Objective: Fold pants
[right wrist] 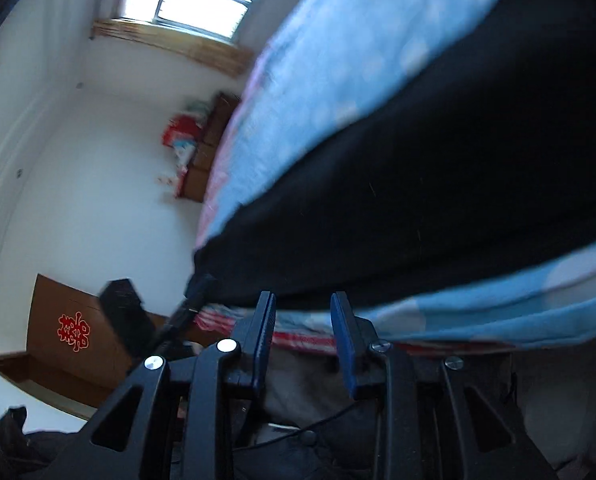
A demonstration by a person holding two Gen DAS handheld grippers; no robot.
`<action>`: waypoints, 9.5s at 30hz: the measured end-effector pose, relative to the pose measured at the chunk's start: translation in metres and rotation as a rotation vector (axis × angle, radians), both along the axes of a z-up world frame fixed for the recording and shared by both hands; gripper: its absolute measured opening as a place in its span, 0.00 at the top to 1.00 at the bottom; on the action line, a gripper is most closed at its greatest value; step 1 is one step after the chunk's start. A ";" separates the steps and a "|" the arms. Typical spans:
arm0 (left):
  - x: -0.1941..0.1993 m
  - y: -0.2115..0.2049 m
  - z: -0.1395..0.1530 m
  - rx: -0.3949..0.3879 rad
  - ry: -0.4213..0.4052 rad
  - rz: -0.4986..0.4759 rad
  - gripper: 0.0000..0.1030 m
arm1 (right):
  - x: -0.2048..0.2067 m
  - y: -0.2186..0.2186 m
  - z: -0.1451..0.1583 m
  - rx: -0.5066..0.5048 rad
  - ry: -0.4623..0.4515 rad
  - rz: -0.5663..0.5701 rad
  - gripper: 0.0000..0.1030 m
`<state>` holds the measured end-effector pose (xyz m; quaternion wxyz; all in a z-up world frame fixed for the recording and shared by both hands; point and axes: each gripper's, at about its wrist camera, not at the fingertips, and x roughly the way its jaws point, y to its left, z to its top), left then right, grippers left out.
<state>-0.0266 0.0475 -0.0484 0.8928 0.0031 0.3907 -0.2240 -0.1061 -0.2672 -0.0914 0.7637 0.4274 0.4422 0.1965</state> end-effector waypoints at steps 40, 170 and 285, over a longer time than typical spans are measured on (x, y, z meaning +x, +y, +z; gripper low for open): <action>-0.024 -0.035 -0.021 -0.181 0.185 -0.240 0.01 | 0.005 -0.017 0.009 0.257 -0.142 -0.141 0.97; 0.051 0.097 -0.015 -0.030 0.029 0.317 0.00 | 0.043 0.233 0.002 -1.532 -0.739 0.297 0.94; 0.027 -0.039 0.060 -0.157 -0.249 -0.092 0.83 | 0.084 0.011 0.062 -0.406 -0.242 -0.055 0.62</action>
